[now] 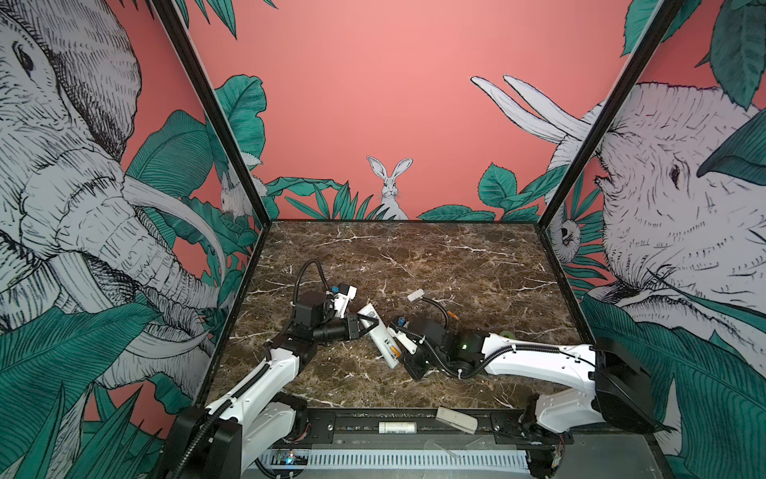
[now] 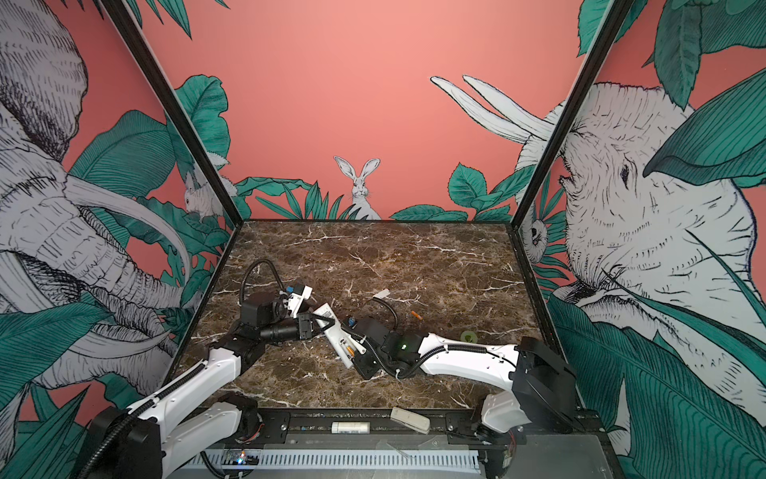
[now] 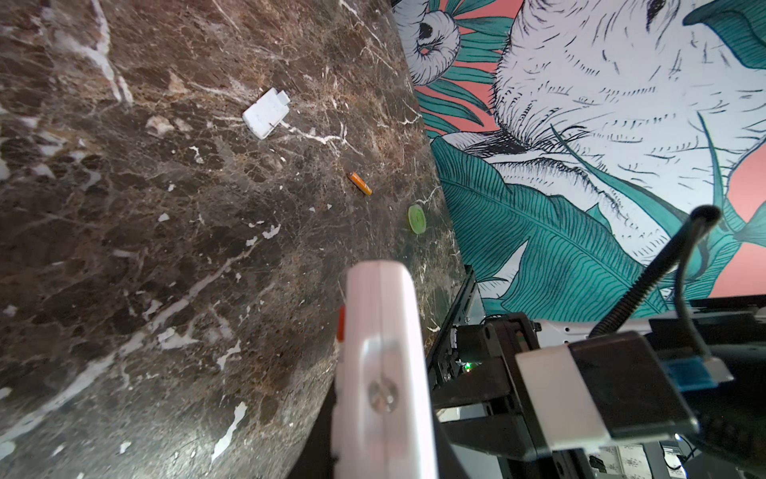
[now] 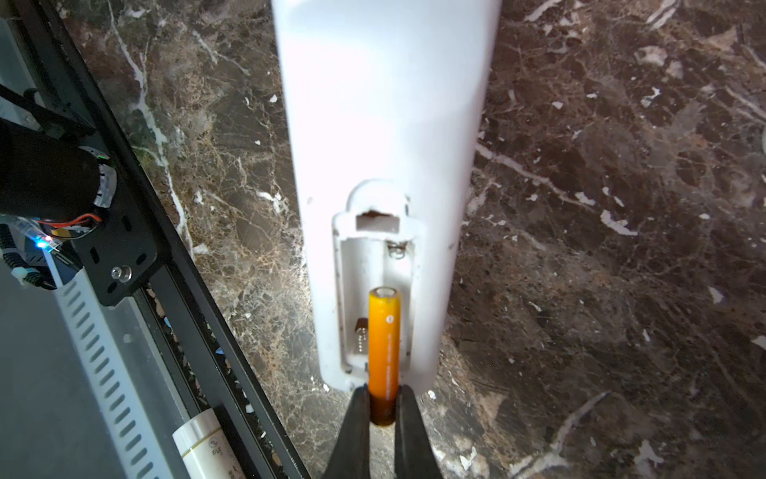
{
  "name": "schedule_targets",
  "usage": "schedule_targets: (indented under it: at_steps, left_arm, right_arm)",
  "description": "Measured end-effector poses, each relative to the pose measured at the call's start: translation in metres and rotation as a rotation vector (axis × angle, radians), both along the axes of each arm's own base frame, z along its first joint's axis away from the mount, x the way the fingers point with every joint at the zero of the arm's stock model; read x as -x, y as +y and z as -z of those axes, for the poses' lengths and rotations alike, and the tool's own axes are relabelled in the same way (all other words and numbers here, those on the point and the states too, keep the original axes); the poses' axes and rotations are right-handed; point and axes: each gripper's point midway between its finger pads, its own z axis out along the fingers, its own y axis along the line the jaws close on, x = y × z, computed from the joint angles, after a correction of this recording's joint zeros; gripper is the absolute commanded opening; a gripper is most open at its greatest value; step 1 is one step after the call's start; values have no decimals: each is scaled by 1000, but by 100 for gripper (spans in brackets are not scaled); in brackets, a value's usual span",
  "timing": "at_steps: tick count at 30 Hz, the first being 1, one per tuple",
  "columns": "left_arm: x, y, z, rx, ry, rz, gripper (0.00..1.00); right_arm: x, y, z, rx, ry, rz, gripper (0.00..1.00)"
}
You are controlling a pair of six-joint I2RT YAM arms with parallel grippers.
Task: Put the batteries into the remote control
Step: 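Lower the battery into the compartment beside the first battery with the right gripper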
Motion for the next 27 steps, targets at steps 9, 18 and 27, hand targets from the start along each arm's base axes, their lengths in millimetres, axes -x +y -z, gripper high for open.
schedule_targets:
  at_steps: [9,18,27]
  left_arm:
    - [1,-3,-3,34,7,9,0]
    - [-5,-4,-4,53,26,-10,0]
    - [-13,1,-3,85,70,-57,0]
  right_arm:
    - [-8,-1,-6,68,12,49,10]
    - [-14,0,-8,136,14,72,11]
    - [-19,2,-12,147,0,92,17]
